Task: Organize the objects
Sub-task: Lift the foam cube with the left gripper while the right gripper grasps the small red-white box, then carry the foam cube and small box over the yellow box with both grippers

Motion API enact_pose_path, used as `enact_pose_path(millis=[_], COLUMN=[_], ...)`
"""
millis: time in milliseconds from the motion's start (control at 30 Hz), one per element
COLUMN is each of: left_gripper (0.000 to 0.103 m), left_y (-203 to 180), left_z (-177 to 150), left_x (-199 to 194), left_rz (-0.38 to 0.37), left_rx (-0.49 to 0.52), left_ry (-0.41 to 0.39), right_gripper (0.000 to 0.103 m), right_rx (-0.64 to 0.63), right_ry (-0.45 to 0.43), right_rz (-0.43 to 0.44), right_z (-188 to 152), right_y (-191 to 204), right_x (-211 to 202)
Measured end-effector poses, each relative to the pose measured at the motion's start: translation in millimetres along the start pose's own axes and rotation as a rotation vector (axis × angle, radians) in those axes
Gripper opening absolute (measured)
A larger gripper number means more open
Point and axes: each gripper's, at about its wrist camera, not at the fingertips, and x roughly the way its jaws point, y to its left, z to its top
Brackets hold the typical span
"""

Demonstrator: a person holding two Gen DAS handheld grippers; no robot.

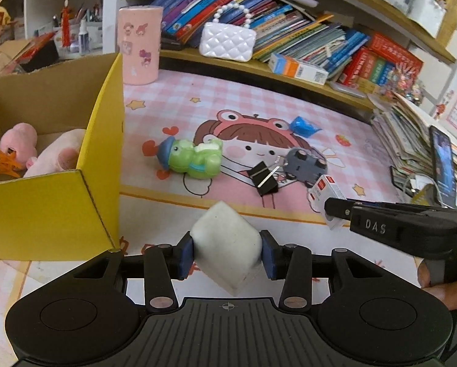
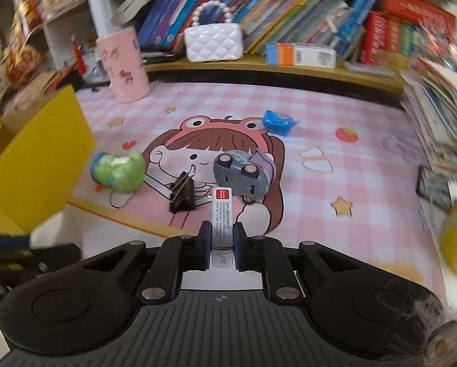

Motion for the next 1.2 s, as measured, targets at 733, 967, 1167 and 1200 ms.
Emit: enact_pose_path(millis=[733,967,1167,1200], left_gripper=[0.042,0.042,0.042,0.042], left_y=[59.2,102.2,134.3,139.5], left_z=[-42.8,-60.2,-76.1,-78.7], left_x=[-80.3,-115.5,-139.8,-144.1], left_rz=[-0.065,-0.042,-0.03,-0.03], left_rx=[0.0,-0.048,-0.065,-0.069], left_ry=[-0.071,-0.085,-0.087,-0.09], right_gripper=[0.013,0.013,0.013,0.013], right_rx=[0.053,-0.011,-0.042,-0.043], right_ry=[-0.029,-0.024,-0.025,-0.027], right_rz=[-0.059,-0.024,0.011,0.014], right_z=[-60.4,-79.1,-94.8,-97.0], right_y=[103.5,161.2,205.6,211.6], right_x=[-85.6,-97.7,-104.9,-106.4])
